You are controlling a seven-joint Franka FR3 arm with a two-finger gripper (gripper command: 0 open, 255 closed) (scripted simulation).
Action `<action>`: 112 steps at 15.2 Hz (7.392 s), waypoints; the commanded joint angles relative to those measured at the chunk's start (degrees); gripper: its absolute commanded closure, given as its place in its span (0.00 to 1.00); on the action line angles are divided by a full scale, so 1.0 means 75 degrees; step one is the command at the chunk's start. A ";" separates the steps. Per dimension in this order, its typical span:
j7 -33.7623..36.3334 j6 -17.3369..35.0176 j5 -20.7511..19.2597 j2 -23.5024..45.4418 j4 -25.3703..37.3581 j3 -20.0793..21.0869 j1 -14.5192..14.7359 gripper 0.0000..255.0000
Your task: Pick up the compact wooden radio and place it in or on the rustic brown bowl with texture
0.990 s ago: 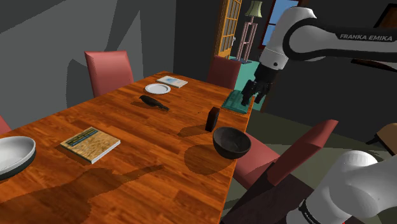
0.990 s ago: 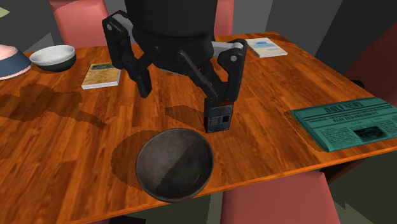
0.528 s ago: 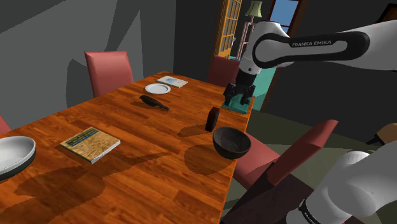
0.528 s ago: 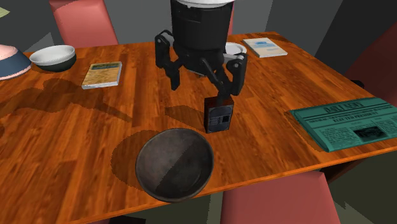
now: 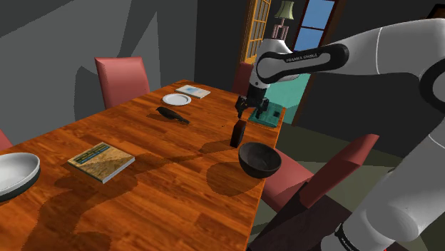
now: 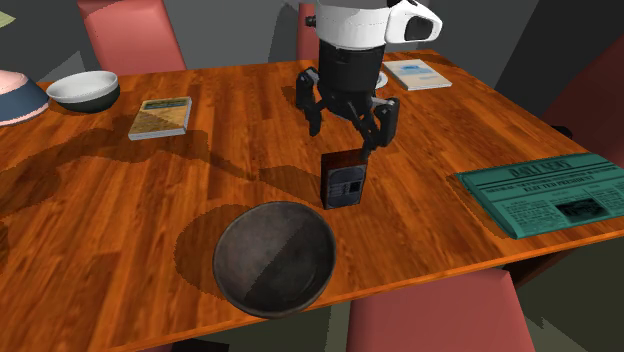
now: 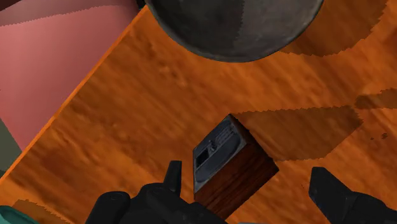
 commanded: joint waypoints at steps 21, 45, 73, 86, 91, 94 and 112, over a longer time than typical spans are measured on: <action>0.0799 0.0944 -0.0218 0.2071 0.0961 -0.0173 -0.0133 0.00; 0.0818 -0.0376 -0.0222 0.1619 0.1829 -0.0174 -0.0136 1.00; 0.1167 -0.2042 -0.0161 -0.1277 0.0606 -0.0003 0.0031 1.00; 0.1521 -0.2093 0.0042 -0.3805 -0.1860 0.0241 0.0243 1.00; 0.1511 -0.1583 0.0056 -0.3818 -0.2382 0.0256 0.0249 1.00; 0.1505 -0.1272 0.0065 -0.3804 -0.2680 0.0265 0.0253 1.00; 0.1495 -0.0599 0.0084 -0.3721 -0.3269 0.0288 0.0262 0.00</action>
